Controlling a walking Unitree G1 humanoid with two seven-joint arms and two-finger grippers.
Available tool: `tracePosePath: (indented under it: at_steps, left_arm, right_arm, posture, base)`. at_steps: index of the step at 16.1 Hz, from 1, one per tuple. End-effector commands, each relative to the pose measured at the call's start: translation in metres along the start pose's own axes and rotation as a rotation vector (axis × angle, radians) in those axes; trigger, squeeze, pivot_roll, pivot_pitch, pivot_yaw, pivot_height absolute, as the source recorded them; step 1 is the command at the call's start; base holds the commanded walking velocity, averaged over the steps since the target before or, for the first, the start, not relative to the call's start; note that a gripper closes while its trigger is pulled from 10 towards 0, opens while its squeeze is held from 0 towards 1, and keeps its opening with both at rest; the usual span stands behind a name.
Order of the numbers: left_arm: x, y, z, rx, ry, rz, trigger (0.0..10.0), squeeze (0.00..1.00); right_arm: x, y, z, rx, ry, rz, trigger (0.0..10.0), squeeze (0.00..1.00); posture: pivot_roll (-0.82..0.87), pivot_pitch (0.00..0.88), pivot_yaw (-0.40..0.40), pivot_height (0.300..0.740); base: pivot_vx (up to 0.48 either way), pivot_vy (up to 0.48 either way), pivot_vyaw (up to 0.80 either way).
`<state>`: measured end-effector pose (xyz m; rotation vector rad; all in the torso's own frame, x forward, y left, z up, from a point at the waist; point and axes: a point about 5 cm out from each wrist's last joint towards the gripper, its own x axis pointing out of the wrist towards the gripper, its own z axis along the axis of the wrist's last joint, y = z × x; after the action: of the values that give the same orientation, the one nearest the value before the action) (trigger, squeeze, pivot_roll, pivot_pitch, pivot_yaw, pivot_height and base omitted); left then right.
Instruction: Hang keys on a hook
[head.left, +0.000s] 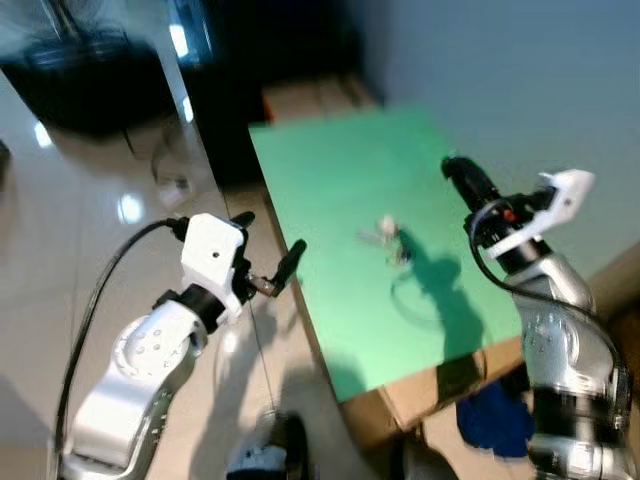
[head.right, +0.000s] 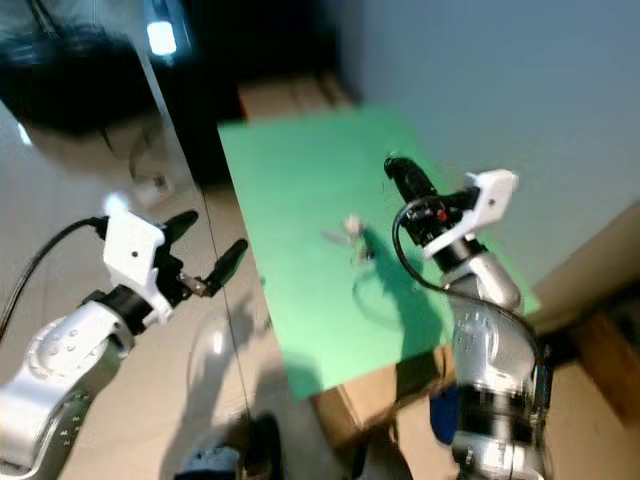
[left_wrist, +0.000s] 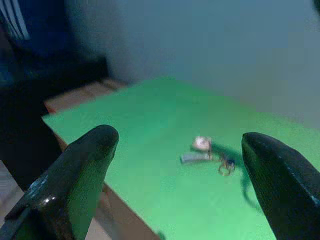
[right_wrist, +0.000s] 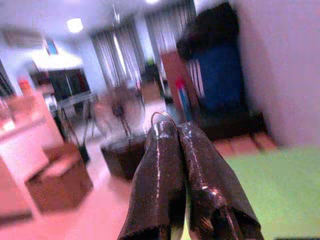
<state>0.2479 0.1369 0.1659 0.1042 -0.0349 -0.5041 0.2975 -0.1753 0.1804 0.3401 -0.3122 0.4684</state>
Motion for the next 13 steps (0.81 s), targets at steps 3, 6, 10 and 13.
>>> tracePosePath:
  at_steps: [3, 6, 10, 13]
  left_arm:
    - [0.007, -0.001, -0.006, -0.007, -0.031, 0.047, 10.0, 0.00]
    - [0.013, -0.001, -0.011, 0.005, -0.044, 0.073, 10.0, 0.00]
    - [0.018, -0.004, -0.013, 0.018, -0.068, 0.079, 10.0, 0.00]
    - [0.018, -0.005, -0.014, 0.030, -0.077, 0.099, 10.0, 0.00]
  right_arm:
    - [-0.014, 0.041, 0.005, 0.163, -0.052, -0.015, 0.0, 0.00]
    - [-0.024, 0.064, 0.004, 0.334, -0.098, 0.022, 0.0, 0.00]
    - [-0.027, 0.077, 0.004, 0.368, -0.064, 0.082, 0.0, 0.00]
    - [-0.027, 0.080, 0.004, 0.377, -0.041, 0.094, 0.0, 0.00]
  posture:
    - [-0.06, 0.000, 0.069, 0.718]
    - [-0.07, 0.000, 0.087, 0.718]
    - [-0.07, 0.000, 0.081, 0.718]
    - [-0.07, 0.000, 0.067, 0.718]
  base:
    - [0.000, 0.000, 0.00]
    - [0.000, 0.000, 0.00]
    - [0.000, 0.000, 0.00]
    - [0.000, 0.000, 0.00]
